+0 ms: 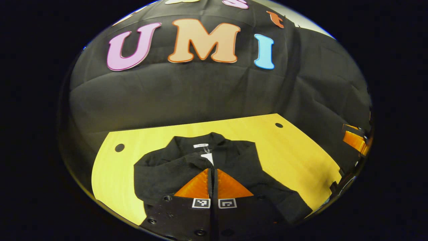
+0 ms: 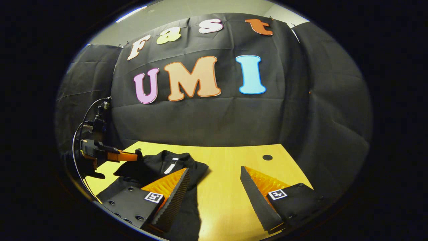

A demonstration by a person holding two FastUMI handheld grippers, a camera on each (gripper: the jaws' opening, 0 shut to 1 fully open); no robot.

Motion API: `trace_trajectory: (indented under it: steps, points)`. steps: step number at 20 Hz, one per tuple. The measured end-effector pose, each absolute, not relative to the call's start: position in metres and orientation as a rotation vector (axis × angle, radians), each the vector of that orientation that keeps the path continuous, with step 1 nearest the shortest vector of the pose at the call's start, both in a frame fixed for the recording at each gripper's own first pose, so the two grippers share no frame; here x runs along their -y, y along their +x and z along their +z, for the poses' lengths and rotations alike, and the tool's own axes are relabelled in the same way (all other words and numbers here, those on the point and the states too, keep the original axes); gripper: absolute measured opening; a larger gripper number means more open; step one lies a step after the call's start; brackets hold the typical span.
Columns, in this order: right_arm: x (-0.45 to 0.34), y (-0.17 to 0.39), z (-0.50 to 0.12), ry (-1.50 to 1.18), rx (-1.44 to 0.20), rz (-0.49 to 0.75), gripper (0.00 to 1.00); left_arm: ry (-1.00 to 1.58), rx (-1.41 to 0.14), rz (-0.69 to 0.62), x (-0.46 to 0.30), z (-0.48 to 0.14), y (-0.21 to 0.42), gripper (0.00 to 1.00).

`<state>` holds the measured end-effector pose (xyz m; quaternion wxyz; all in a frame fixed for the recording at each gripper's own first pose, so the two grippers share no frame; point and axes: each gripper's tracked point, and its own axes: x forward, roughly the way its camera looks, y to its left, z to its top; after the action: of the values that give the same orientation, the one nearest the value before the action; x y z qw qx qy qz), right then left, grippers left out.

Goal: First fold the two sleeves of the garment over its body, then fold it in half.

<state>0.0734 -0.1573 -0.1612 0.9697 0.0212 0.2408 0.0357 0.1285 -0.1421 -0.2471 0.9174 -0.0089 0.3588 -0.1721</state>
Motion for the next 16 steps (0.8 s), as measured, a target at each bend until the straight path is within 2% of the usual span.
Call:
trace_trajectory:
  steps: [1, 2, 5, 6, 10, 11, 14, 15, 16]
  points:
    - [0.167, 0.069, -0.160, 0.043, -0.486, 0.061, 0.97, -0.013, -0.740, -0.365, 0.153, -0.250, 0.131, 0.00]
    - [0.176, 0.066, -0.160, 0.041, -0.485, 0.050, 0.93, -0.005, -0.747, -0.372, 0.162, -0.254, 0.134, 0.00]
    - [0.201, 0.055, -0.162, 0.029, -0.490, 0.017, 0.93, 0.029, -0.774, -0.379, 0.186, -0.268, 0.142, 0.00]
    - [0.210, 0.052, -0.164, 0.023, -0.495, 0.003, 0.97, 0.043, -0.779, -0.377, 0.192, -0.271, 0.146, 0.00]
    - [0.234, 0.041, -0.171, 0.028, -0.511, -0.032, 0.94, 0.051, -0.776, -0.337, 0.211, -0.274, 0.151, 0.00]
    - [0.238, 0.040, -0.172, 0.029, -0.514, -0.037, 0.98, -0.001, -0.728, -0.364, 0.226, -0.260, 0.154, 0.02]
    - [0.238, 0.042, -0.177, 0.037, -0.518, -0.021, 0.98, -0.033, -0.552, -0.380, 0.241, -0.217, 0.170, 0.99]
    - [0.236, 0.042, -0.178, 0.038, -0.520, -0.008, 0.98, -0.012, -0.522, -0.366, 0.235, -0.206, 0.171, 0.89]
    - [0.232, 0.045, -0.178, 0.040, -0.520, 0.010, 0.98, -0.002, -0.504, -0.359, 0.230, -0.200, 0.169, 0.90]
